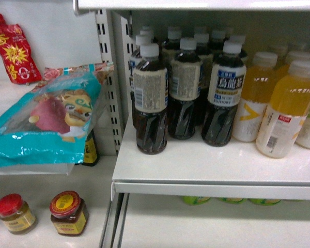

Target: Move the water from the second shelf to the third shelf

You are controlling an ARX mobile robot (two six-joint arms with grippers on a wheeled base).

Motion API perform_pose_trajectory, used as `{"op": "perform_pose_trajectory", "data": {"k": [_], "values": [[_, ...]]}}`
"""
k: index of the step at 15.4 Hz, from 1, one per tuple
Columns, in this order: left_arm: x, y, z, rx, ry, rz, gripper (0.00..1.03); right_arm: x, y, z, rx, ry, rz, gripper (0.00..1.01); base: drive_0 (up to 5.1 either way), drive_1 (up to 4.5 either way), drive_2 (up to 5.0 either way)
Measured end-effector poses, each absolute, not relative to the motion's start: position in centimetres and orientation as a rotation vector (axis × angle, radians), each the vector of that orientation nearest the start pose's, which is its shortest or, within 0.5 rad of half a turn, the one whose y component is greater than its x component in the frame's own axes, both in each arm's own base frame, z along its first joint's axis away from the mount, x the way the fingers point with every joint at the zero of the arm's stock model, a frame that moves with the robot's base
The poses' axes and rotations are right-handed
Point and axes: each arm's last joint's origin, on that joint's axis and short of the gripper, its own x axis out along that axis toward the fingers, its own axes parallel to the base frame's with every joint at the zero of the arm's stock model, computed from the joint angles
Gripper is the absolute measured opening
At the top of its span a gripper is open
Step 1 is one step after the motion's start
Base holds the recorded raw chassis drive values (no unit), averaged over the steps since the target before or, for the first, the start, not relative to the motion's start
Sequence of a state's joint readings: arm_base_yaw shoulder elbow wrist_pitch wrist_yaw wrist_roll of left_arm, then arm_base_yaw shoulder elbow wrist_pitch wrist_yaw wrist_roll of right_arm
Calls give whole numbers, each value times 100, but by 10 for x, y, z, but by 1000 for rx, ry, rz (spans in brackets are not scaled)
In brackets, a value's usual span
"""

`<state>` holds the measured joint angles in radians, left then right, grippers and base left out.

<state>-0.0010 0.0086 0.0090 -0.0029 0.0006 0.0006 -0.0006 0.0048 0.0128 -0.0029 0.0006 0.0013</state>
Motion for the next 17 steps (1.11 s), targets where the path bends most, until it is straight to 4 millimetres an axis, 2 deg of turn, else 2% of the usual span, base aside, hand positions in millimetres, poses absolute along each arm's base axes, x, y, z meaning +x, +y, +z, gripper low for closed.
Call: {"op": "perform_pose_trajectory", "data": {"k": [17], "values": [[98, 0, 165, 1, 5, -1, 98, 97, 0, 167, -1, -3, -1, 98, 0, 0, 0]]}}
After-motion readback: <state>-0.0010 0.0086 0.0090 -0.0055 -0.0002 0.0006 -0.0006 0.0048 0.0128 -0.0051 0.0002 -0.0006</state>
